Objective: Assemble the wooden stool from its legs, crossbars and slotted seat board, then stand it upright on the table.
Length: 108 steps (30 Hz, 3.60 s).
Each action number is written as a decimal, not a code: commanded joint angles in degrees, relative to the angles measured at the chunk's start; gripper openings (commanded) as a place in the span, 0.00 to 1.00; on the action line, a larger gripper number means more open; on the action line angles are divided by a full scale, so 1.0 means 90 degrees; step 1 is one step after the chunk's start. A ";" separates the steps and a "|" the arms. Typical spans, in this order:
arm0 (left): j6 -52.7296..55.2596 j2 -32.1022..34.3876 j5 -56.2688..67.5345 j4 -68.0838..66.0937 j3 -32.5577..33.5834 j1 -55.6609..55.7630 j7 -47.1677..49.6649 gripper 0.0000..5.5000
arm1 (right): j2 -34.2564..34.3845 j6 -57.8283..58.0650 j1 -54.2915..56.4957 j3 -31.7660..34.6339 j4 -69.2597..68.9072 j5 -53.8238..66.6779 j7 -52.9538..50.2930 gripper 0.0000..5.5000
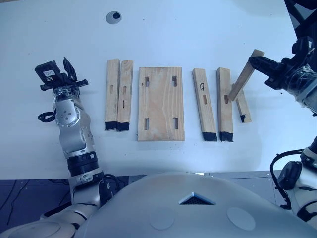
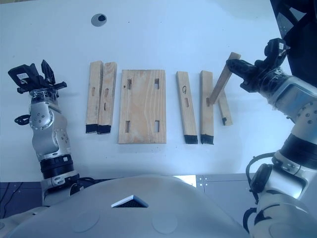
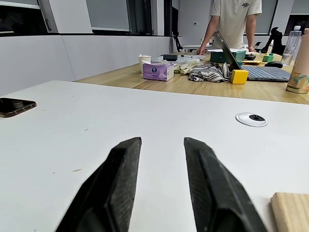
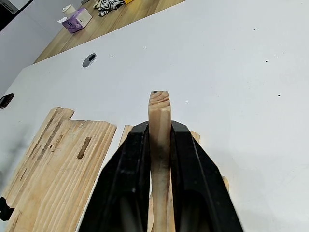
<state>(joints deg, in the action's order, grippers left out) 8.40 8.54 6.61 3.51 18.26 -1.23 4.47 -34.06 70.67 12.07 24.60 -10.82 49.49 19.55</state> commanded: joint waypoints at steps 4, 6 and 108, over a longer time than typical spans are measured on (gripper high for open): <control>-0.0040 -0.0022 -0.0013 -0.0047 -0.0009 0.0054 0.0025 0.29 | 0.0113 0.0265 0.0278 0.0085 0.0099 0.0107 -0.0167 0.07; -0.0040 -0.0033 -0.0016 -0.0042 -0.0015 0.0051 0.0032 0.29 | 0.0057 0.0219 0.0325 -0.0003 0.0092 0.0035 -0.0136 0.07; 0.3486 0.0695 0.0685 0.0236 -0.2070 0.1251 -0.2234 0.00 | -0.0426 -0.0958 0.0687 -0.1421 0.0794 -0.1330 0.0616 0.07</control>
<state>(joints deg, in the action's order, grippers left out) 39.92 14.77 13.51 5.73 -0.01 9.66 -15.63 -40.44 61.11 19.66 11.94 -4.31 39.98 28.25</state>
